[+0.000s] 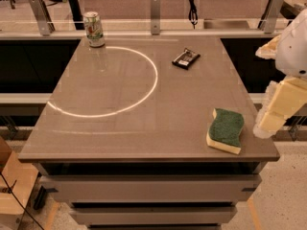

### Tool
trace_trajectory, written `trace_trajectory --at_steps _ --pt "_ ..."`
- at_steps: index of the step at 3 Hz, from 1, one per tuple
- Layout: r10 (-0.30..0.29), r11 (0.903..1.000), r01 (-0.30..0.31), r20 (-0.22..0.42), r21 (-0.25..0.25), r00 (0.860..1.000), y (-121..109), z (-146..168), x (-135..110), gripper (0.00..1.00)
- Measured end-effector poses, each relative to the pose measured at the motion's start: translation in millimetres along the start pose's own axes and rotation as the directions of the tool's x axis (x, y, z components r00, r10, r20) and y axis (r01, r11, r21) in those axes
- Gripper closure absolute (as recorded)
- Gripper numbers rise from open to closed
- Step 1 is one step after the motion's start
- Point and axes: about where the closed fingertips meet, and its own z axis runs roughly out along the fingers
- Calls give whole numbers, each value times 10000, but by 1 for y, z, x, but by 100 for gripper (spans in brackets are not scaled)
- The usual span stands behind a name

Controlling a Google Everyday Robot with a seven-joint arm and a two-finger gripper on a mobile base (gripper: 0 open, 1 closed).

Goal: Move sponge near 7up can

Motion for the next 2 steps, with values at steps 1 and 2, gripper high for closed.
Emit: trace_trajectory --at_steps 1,2 --pt "234 9994 -205 1046 -291 9942 2 28 -14 0" --pt "243 9995 -216 1152 -248 9930 2 25 -17 0"
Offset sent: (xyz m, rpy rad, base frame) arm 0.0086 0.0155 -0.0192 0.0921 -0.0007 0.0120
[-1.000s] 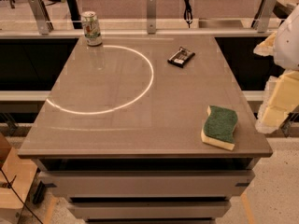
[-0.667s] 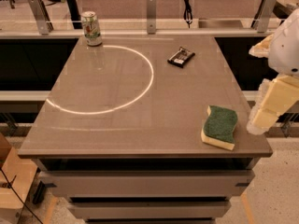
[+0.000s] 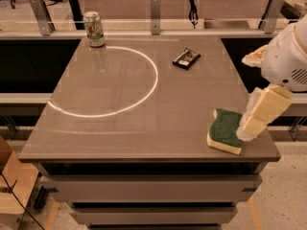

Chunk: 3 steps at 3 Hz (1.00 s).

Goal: Move sponge near 7up can

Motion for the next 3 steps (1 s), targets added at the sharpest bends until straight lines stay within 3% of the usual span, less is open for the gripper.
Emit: trace_trajectory --at_steps 1,2,3 --pt "226 9995 -224 89 -240 9997 -1 4 6 0" --pt "598 9957 -531 892 -762 9942 -9 30 10 0" --pt "1006 9852 -786 1424 -1523 9847 -10 58 10 0"
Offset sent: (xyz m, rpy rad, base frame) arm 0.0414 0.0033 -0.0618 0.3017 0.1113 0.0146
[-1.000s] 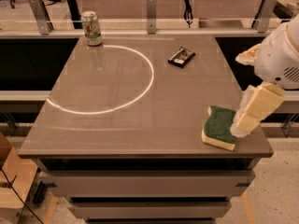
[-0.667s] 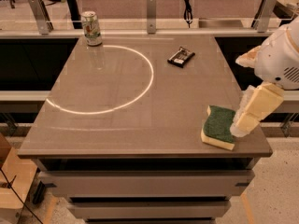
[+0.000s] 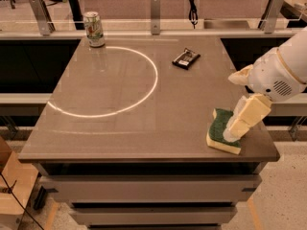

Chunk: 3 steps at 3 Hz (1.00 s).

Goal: Move sponge near 7up can

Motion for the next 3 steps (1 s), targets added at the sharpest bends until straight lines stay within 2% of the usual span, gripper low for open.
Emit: trace_trajectory --at_steps 1,3 --pt "376 9977 -350 444 -579 9983 2 23 6 0" --pt "1029 9934 -1014 269 -538 9943 9 62 29 0"
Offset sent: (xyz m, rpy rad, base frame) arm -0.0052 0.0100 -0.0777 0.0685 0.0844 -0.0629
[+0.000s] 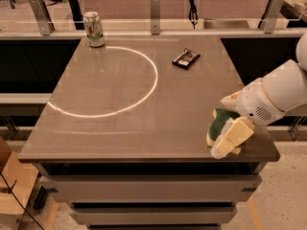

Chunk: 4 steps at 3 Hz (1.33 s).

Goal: Move sponge near 7up can

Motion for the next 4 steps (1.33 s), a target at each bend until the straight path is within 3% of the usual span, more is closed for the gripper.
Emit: trace_trajectory --at_steps 1,2,3,4 --pt "313 9994 -312 -85 121 9995 -6 4 7 18" --pt "221 9988 -214 -158 434 9996 -14 -7 -2 42" --pt "-227 9976 232 -79 656 9997 -22 -19 -23 65" --pt "-1124 9889 1068 503 1032 9924 -42 -34 -66 88"
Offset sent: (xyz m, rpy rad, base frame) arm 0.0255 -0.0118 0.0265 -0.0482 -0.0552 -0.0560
